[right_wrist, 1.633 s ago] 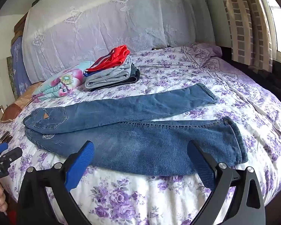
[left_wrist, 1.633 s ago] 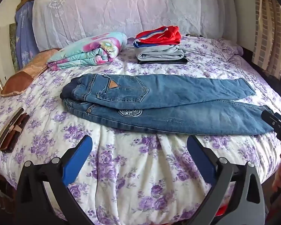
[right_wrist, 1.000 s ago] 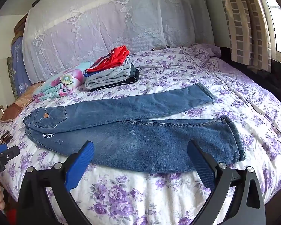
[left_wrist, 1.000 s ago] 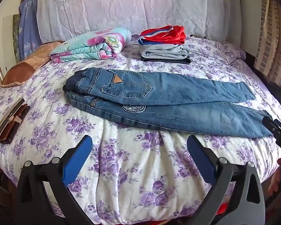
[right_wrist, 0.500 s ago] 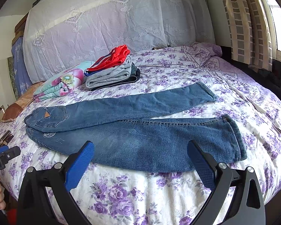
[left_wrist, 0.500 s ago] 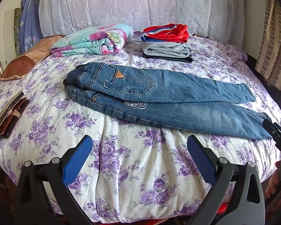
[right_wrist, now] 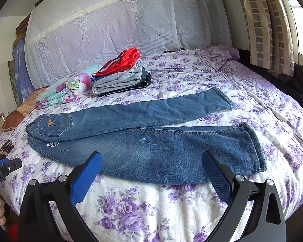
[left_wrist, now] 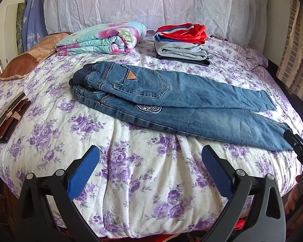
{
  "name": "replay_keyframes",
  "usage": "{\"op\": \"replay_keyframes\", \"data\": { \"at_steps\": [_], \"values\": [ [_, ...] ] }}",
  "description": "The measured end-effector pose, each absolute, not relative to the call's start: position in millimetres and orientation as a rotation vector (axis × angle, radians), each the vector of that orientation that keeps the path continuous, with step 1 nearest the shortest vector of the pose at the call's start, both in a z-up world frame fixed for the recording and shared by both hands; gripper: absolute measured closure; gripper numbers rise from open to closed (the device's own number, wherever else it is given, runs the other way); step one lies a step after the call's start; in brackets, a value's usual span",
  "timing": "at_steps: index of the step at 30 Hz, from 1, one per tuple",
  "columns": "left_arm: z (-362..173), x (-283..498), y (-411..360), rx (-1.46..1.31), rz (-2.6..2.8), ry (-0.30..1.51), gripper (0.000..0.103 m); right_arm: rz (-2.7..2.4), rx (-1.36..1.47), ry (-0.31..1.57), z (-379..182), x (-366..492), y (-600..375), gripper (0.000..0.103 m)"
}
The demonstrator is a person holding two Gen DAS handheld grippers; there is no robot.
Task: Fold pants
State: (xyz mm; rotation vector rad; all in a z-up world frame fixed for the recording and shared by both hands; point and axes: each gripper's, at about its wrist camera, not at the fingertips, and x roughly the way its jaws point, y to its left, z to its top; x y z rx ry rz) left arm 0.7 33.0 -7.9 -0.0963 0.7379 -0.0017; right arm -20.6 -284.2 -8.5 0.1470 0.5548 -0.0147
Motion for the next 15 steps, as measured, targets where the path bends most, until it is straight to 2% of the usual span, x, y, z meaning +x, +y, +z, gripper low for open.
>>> {"op": "replay_keyframes", "data": {
  "at_steps": [15],
  "values": [
    [-9.6, -0.4, 35.4, -0.106, 0.002, 0.744, 0.005, -0.013, 0.139, 0.559, -11.5, -19.9, -282.8, 0.003]
  ]
}}
